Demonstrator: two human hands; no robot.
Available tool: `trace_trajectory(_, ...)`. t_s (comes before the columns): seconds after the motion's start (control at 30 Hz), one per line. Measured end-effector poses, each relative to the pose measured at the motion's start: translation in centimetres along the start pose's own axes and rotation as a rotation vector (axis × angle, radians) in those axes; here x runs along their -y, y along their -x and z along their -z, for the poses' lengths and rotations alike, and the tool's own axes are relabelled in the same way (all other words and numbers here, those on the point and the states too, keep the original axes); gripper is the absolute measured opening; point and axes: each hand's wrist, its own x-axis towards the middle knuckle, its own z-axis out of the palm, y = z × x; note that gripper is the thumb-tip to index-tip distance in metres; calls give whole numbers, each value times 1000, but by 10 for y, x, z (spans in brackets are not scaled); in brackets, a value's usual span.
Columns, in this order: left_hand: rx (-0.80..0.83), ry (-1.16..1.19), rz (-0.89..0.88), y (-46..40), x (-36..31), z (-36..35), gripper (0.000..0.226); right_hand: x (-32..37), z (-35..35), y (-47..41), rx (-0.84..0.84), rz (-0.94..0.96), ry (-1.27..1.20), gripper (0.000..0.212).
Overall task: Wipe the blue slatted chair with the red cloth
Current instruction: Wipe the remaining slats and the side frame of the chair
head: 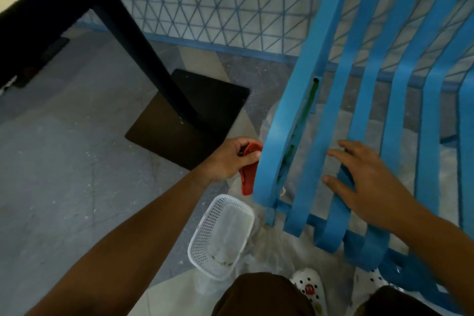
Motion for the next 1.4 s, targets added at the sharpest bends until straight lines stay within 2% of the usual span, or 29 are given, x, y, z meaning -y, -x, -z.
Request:
trace_trajectory(0.2, 2, 45, -13, -3, 27, -8, 16, 5, -2, -4, -21, -31, 59, 62)
trace_trajectory(0.33, 8, 80, -15, -7, 41, -9, 30, -2, -13, -8, -43, -40, 142, 71)
trace_trajectory(0.43, 7, 104, -25, -11, 48, -9, 31, -5, -14, -12, -16, -75, 192, 70)
trace_trajectory(0.77, 88, 75, -1, -23, 68, -26, 31, -5, -4, -17, -8, -135, 82, 67)
trace_trajectory(1.03, 147, 126, 10, -34, 77, -45, 22, -3, 0, -17, 4, -135, 71, 65)
trace_trajectory(1.1, 153, 113, 18, -38, 78, -48, 32, -3, 0, -17, 4, -140, 66, 66)
trace_trajectory(1.23, 158, 123, 54, -65, 106, -56, 68, -2, 0, -18, 7, -147, 84, 66)
trace_trajectory(1.33, 130, 172, 92, -66, 108, -54, 83, -1, 0, -18, 11, -150, 89, 66)
trace_trajectory(1.4, 123, 126, 71, -55, 96, -50, 78, -1, 1, -18, 12, -155, 89, 67)
